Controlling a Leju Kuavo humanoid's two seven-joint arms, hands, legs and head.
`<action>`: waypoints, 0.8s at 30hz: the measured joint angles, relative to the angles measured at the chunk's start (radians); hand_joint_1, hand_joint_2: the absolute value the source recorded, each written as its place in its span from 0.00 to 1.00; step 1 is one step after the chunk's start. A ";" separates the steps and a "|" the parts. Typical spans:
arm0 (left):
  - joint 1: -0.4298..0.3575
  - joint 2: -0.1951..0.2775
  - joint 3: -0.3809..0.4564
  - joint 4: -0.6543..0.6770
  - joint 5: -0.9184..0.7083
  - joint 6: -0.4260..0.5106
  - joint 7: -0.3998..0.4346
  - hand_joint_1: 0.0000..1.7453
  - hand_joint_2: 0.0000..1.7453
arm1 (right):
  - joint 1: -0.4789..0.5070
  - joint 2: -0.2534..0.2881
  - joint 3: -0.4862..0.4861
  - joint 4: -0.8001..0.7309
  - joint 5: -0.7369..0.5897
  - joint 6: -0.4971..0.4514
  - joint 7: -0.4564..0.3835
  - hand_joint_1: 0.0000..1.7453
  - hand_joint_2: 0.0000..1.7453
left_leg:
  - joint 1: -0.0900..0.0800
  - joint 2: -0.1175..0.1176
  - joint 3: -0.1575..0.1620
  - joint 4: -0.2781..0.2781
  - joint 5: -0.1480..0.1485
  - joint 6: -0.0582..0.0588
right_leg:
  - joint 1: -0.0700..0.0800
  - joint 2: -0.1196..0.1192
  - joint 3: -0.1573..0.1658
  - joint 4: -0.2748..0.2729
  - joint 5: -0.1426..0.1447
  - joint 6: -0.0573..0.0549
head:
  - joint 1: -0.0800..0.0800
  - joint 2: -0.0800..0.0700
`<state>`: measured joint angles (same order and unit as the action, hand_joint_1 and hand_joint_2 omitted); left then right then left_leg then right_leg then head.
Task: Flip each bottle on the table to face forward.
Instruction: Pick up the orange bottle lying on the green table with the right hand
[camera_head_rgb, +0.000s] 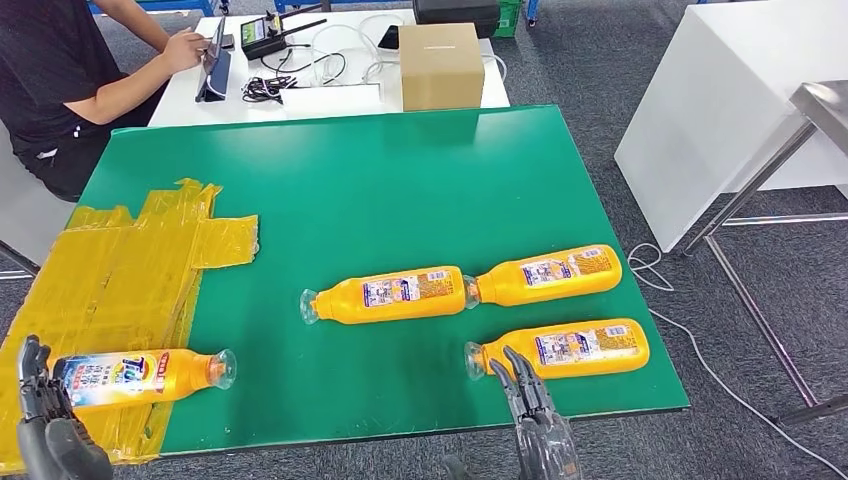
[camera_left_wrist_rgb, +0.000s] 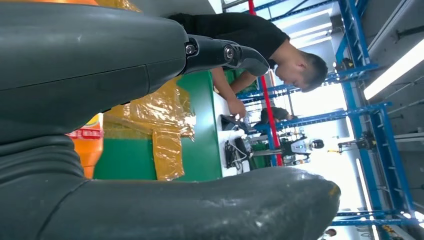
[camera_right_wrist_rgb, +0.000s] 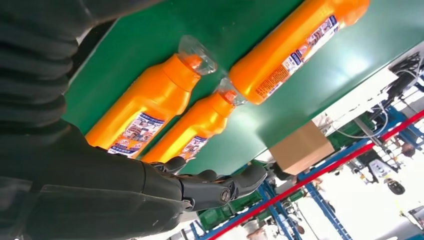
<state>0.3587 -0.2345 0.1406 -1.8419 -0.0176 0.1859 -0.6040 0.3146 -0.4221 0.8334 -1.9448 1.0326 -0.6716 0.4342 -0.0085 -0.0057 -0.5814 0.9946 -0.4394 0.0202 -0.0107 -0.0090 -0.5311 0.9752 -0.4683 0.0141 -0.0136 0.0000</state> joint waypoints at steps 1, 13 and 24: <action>0.004 -0.004 0.000 -0.005 0.016 -0.026 0.016 0.00 0.00 | 0.004 -0.012 0.005 -0.009 0.017 0.000 0.030 0.00 1.00 | 0.000 0.000 0.000 0.000 0.000 0.000 | 0.000 0.000 0.000 0.000 0.000 0.000 | 0.000 0.000; 0.052 -0.071 0.064 -0.012 0.073 -0.233 0.085 0.00 0.00 | 0.133 -0.224 0.005 -0.178 0.122 0.001 0.260 0.00 1.00 | -0.001 0.001 0.000 0.002 -0.002 0.002 | 0.000 0.000 0.000 0.000 0.000 0.001 | 0.000 0.000; 0.044 -0.088 0.099 0.005 0.051 -0.312 0.106 0.00 0.00 | 0.263 -0.263 -0.268 -0.152 -0.139 0.003 0.124 0.00 1.00 | -0.001 0.001 0.000 0.002 -0.003 0.003 | -0.001 0.000 -0.002 0.000 0.000 0.001 | 0.000 0.000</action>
<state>0.4030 -0.3221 0.2396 -1.8370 0.0334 -0.1263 -0.4980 0.5777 -0.6850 0.5652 -2.0972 0.8932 -0.6681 0.5578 -0.0095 -0.0049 -0.5811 0.9967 -0.4419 0.0230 -0.0113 -0.0086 -0.5327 0.9748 -0.4687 0.0151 -0.0141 0.0000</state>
